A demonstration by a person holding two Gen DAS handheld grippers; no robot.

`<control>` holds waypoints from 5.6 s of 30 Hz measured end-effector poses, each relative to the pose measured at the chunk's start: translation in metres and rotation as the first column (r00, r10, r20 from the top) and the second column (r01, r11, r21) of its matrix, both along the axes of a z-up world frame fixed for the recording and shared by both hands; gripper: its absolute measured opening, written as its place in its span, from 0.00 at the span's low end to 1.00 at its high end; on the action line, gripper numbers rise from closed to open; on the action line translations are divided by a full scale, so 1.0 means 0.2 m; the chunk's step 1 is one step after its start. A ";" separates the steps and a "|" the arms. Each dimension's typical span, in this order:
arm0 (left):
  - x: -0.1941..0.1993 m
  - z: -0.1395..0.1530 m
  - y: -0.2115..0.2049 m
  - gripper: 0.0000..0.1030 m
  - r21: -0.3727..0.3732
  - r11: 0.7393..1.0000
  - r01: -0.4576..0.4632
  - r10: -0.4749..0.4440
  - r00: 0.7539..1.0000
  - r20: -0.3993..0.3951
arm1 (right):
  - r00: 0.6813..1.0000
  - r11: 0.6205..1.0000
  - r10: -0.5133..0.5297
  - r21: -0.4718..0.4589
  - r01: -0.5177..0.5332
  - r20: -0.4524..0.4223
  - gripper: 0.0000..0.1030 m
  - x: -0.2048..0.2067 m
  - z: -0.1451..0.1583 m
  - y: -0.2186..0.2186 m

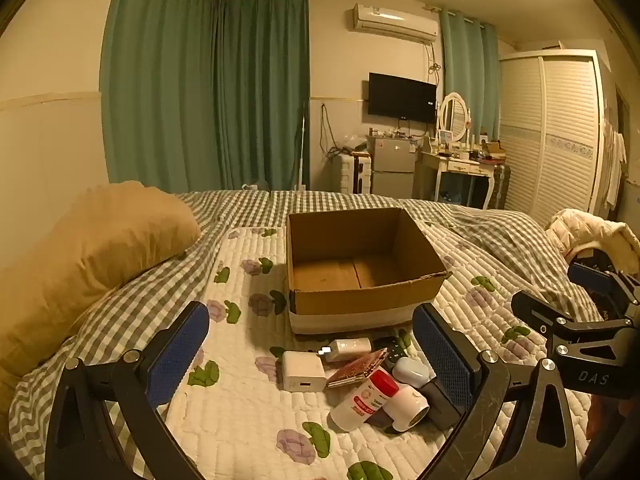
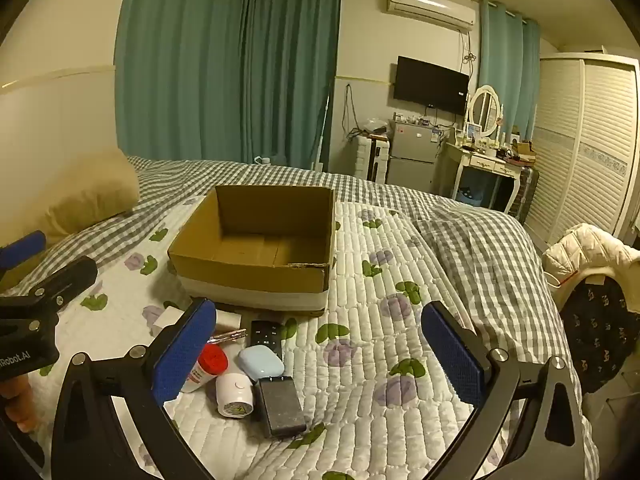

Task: Organize rigid objects

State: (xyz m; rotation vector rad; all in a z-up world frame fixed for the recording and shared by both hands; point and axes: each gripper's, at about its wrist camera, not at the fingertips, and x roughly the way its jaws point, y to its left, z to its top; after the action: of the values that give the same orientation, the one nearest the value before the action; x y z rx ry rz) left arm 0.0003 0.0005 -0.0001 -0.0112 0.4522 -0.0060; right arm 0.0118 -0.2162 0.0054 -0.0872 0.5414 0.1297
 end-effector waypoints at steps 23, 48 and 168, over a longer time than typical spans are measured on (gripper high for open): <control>0.01 -0.01 -0.01 1.00 0.014 1.000 0.000 0.000 1.000 0.008 | 0.999 1.000 0.032 0.001 -0.032 -0.016 1.00 0.01 -0.03 0.02; 0.00 -0.03 -0.01 1.00 0.013 1.000 -0.002 0.002 1.000 -0.009 | 0.999 1.000 0.028 -0.002 -0.028 -0.039 1.00 0.02 -0.06 0.03; 0.59 0.12 -0.21 0.37 0.042 0.985 0.168 -0.154 0.960 -0.233 | 0.974 0.986 0.137 -0.074 -0.152 -0.179 0.38 0.51 0.26 0.25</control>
State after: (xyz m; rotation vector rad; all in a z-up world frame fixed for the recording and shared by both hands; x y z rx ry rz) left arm 0.1192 -0.0409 0.0230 0.0861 0.6830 -0.1531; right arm 0.1141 -0.1653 0.0578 -0.2019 0.7146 0.2577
